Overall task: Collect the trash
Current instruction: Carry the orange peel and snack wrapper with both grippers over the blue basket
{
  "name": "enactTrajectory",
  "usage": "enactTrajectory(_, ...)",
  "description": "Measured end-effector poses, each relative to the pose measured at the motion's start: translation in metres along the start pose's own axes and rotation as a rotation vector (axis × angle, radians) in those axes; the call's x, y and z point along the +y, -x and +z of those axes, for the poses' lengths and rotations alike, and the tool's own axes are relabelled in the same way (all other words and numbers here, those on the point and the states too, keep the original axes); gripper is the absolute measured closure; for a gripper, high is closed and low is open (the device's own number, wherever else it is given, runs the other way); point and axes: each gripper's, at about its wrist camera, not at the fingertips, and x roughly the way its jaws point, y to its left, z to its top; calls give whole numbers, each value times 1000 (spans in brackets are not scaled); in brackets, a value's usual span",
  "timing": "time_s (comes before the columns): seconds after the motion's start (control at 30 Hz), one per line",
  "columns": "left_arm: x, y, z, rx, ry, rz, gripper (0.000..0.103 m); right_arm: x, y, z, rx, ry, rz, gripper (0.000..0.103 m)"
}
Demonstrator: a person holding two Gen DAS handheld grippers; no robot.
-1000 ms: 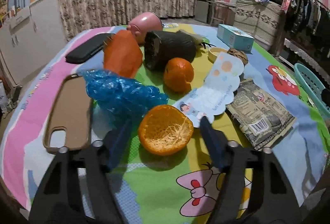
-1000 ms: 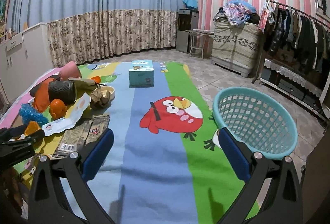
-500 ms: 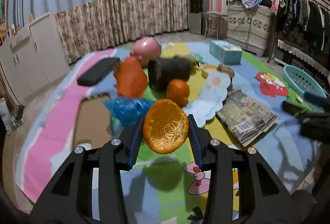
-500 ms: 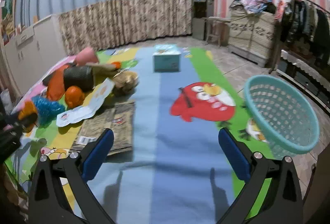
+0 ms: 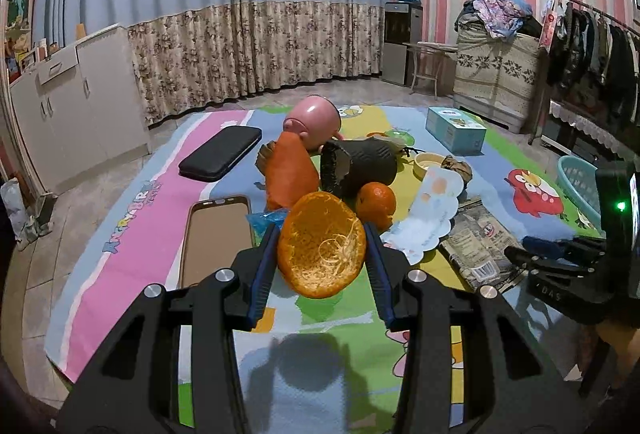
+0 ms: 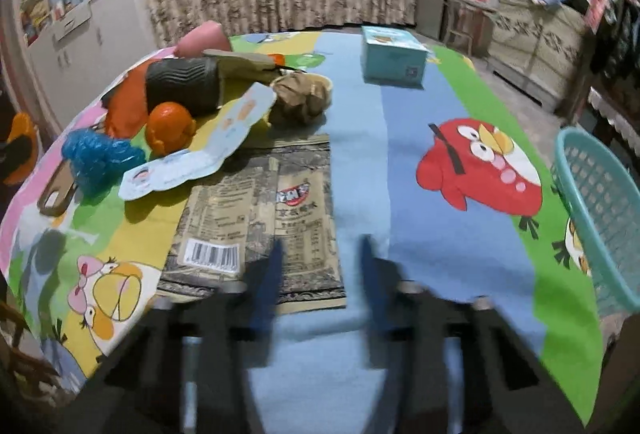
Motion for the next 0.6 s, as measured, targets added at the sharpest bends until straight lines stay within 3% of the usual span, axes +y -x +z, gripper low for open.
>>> enactTrajectory(0.13, -10, 1, 3, 0, -7, -4, 62, -12, 5, 1, -29, -33, 26, 97)
enactTrajectory(0.37, -37, -1, 16, -14, -21, -21, 62, -68, 42, 6, -132, -110, -5, 99)
enactTrajectory(0.6, -99, -3, 42, -72, -79, -104, 62, -144, 93, 24, -257, -204, -128, 100)
